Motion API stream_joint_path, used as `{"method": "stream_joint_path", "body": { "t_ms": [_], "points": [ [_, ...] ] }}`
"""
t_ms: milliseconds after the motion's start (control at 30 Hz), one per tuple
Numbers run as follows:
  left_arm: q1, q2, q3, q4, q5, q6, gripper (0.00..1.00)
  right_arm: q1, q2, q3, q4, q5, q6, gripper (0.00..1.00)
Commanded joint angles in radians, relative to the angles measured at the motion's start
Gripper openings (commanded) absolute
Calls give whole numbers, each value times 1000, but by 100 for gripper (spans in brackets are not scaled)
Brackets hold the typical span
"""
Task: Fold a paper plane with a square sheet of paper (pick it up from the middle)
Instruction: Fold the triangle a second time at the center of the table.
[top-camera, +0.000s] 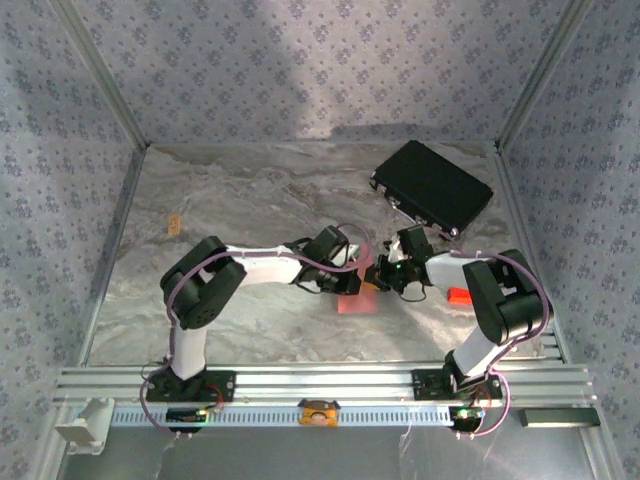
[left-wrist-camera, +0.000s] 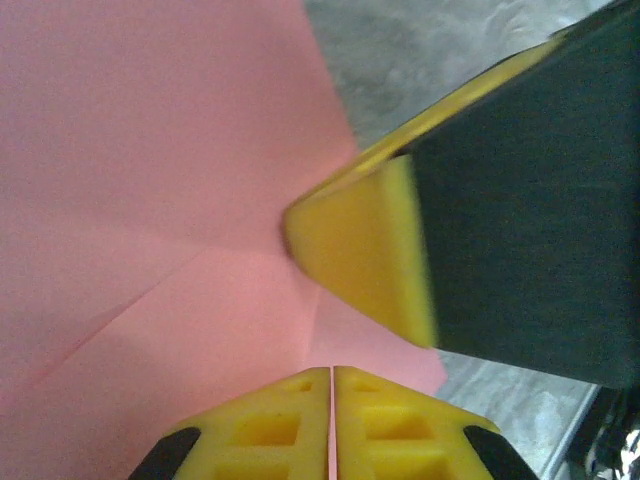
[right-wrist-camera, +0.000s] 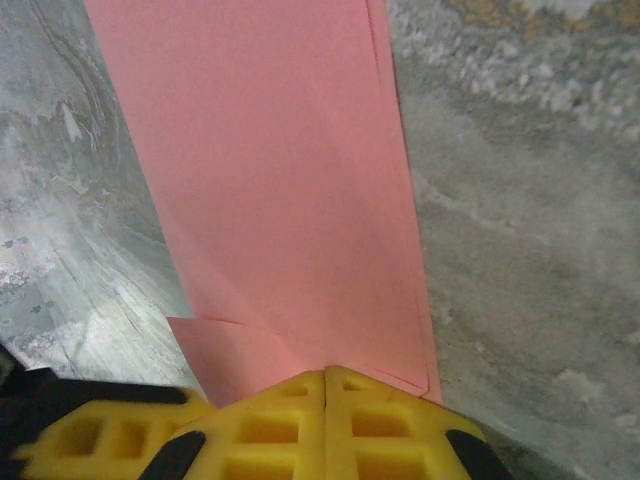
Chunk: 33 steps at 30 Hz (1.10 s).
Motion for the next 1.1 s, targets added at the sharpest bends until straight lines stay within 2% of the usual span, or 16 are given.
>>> {"method": "stream_joint_path", "body": {
  "t_ms": [0,467,767,1067],
  "points": [
    [-10,21,10,-42,20,-11,9,-5,19,-2,-41,38,-7,0],
    [-24,-63,-20,-135,1,48,15,-9,36,3,-47,44,-16,0],
    [-27,-104,-83,-156,-18,58,15,-11,40,6,-49,39,-18,0],
    [-32,-153,-189,-78,35,12,15,-14,39,5,-49,38,-21,0]
  ]
}}
